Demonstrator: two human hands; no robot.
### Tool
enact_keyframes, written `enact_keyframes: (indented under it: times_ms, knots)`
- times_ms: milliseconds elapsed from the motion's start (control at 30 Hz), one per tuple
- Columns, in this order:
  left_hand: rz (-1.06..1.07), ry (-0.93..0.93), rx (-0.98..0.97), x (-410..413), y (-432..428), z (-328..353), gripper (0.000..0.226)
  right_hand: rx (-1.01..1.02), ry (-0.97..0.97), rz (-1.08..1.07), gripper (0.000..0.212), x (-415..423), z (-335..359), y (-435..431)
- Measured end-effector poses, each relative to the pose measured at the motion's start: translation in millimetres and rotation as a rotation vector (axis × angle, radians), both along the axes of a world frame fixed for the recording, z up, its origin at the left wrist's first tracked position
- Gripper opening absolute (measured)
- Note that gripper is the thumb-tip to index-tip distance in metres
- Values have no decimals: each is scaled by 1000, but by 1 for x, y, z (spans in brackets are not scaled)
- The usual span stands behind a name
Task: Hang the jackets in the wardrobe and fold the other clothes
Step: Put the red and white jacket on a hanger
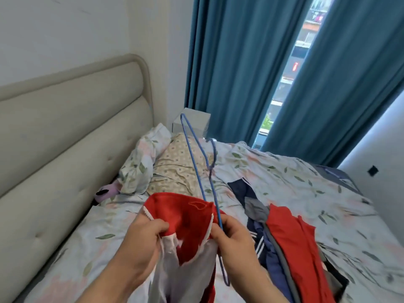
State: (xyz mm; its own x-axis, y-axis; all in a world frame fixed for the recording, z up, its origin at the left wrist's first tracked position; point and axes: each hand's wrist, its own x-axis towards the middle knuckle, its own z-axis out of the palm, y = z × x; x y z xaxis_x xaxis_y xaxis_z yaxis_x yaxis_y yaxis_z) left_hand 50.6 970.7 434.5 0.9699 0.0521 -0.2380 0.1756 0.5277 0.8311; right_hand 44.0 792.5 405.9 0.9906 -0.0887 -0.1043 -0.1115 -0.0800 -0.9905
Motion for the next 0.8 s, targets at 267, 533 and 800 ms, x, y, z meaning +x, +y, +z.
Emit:
enact_keyframes:
  times_ms: [267, 533, 800]
  knots:
    - [-114, -117, 301, 68, 37, -18, 39, -155, -28, -354, 28, -18, -1, -82]
    - [-215, -163, 411, 117, 3, -14, 32, -218, -118, -541, 22, -10, 26, -140]
    - [-239, -149, 524, 132, -64, -16, 40, -271, -63, -499, 18, 13, 12, -187]
